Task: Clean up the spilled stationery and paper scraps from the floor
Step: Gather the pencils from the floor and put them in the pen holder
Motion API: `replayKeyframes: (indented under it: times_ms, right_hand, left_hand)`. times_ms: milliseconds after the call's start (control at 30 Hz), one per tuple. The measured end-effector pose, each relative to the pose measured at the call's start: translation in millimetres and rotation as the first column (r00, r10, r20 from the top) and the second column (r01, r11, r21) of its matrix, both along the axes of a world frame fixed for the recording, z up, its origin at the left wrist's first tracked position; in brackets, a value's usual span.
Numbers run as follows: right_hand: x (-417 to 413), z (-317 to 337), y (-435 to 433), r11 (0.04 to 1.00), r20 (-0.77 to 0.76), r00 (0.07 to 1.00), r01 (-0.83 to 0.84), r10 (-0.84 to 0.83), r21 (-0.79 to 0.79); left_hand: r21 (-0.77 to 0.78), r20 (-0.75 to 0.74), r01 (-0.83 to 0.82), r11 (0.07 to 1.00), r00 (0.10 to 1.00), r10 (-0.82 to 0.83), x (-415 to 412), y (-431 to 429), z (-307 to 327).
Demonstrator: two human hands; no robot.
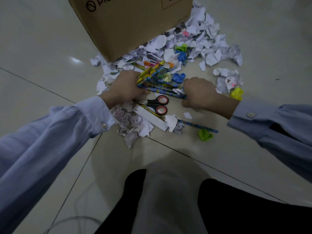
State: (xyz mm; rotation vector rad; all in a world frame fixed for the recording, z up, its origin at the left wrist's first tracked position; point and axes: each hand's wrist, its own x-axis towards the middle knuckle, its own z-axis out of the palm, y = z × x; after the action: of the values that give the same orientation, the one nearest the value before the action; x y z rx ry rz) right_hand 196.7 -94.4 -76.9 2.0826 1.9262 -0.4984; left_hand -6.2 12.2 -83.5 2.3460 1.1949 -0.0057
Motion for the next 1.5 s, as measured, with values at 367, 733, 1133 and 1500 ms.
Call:
replayKeyframes:
  times_ms: [367, 733, 1133, 1500]
  right_hand:
    - [18.9, -0.7, -7.3, 0.998, 0.094, 0.993, -0.069, 0.069, -0.008]
    - [43.8, 24.7, -6.8, 0.988, -0.241, 0.970, -0.011, -0.027, -0.157]
    - [65.8, 59.6, -2.1, 0.907, -0.469, 0.801, 0.205, -0.372, -0.369]
    - [41.4, 73.1, -6.0, 0.847, -0.597, 0.626, 0.215, -0.502, -0.487]
  left_hand:
    - [-0.209, 0.181, -0.264, 0.942, 0.936, 0.302, -7.2, -0.8, 8.1]
    - [-0.569, 0.228, -0.353, 0.743, 0.800, 0.555, -1.6, -1.7, 21.8]
    - [-0.795, 0.179, -0.348, 0.496, 0.647, 0.741, 14.0, -5.7, 28.0]
    - [-0.881, 0.295, -0.138, 0.453, 0.589, 0.752, 34.0, -15.9, 44.4]
